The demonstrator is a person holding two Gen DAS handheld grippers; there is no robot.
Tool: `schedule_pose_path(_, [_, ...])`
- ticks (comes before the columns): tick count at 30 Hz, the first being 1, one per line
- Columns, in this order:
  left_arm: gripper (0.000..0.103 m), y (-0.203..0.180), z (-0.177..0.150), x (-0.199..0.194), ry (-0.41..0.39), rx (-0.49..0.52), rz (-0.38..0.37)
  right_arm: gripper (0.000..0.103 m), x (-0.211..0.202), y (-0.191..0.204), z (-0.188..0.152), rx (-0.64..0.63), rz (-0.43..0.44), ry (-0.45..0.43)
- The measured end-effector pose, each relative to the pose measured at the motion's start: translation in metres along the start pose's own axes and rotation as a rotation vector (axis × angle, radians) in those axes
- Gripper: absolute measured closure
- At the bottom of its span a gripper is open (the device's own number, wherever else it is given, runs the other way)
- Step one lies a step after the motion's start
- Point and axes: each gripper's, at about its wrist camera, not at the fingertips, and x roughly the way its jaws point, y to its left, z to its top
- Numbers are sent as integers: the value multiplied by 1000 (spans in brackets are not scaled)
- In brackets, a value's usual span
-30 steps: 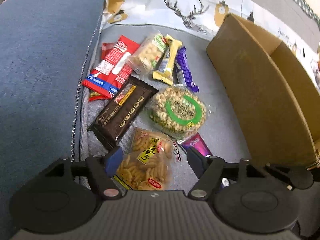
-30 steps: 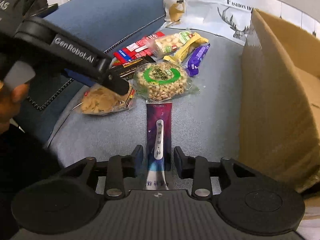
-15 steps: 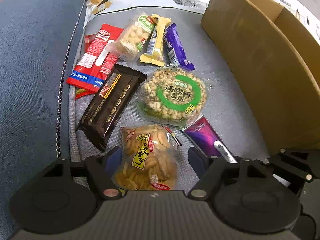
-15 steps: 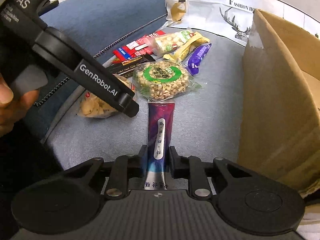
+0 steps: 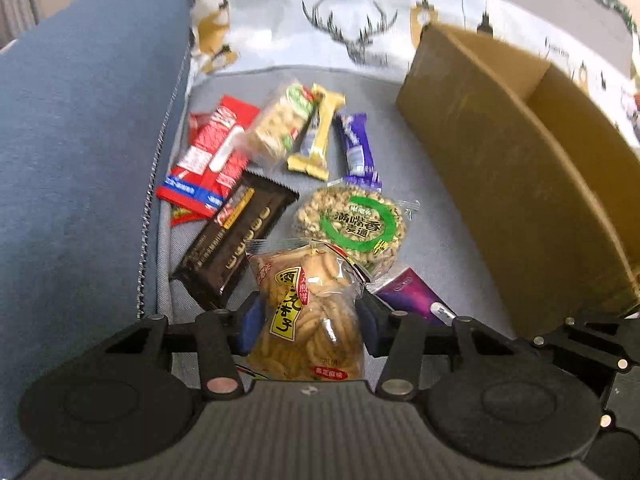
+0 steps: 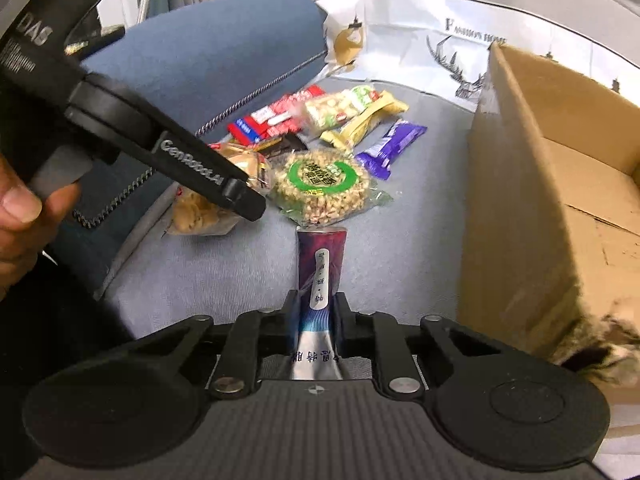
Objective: Organize snacks
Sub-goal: 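Lift the cracker bag with the left gripper while the right lifts the tube packet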
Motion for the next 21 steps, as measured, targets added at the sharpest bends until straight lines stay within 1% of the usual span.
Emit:
schedule_pose_path(4, [49,3,-4,-18,-92,-41,-14,86,-13,2,0,9,-14,-48])
schedule_pose_path(8, [49,3,-6,-32,-162,-64,-14,86,-31,8,0,-29,-31,-128])
schedule_pose_path(11, [49,1,-7,-38,-195,-60,-3,86,-43,12,1,-41,-43,-175])
schedule_pose_path(14, [49,4,-8,-43,-226,-69,-6,86,-52,11,1,-40,-47,-210])
schedule_pose_path(21, [49,1,-9,-48,-257,-73,-6,86,-78,-6,8,-4,-54,-329])
